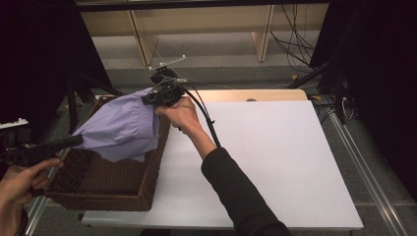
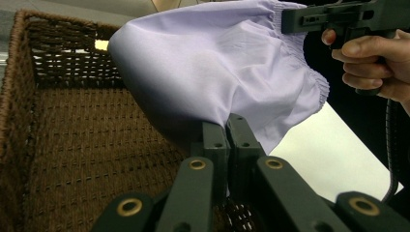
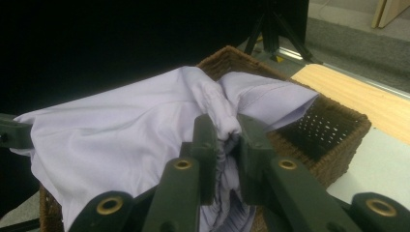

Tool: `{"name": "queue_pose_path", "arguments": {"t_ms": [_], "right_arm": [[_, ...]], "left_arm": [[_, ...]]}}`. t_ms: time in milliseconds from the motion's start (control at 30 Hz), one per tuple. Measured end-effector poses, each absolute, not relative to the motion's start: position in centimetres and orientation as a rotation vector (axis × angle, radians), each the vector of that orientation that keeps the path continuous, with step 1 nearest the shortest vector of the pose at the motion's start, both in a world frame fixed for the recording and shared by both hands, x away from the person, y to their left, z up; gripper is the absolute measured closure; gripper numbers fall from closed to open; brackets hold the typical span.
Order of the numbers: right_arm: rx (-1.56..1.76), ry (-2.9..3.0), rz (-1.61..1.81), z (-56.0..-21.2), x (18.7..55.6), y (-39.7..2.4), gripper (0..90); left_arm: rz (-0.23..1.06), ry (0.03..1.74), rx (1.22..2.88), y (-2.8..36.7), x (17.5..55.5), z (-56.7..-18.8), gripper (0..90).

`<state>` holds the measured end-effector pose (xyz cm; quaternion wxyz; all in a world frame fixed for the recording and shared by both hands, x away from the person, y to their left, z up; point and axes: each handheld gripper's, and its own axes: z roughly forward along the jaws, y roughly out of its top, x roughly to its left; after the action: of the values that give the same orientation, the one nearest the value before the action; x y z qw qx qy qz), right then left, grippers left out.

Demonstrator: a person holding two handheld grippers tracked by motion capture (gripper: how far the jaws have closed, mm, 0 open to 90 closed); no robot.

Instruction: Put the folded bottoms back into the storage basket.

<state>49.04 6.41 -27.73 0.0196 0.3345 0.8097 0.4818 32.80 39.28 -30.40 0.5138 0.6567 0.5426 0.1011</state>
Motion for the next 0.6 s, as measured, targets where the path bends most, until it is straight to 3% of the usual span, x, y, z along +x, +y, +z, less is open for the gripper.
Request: {"name": "queue_pose_path", "arguments": {"t_ms": [600], "right_arm": [[1.037, 2.522, 1.49, -28.7, 49.1, 8.0, 80.7]], "left_arm": [[0.265, 1.337, 1.565, 40.5, 32.6, -30.6, 87.9]]}}
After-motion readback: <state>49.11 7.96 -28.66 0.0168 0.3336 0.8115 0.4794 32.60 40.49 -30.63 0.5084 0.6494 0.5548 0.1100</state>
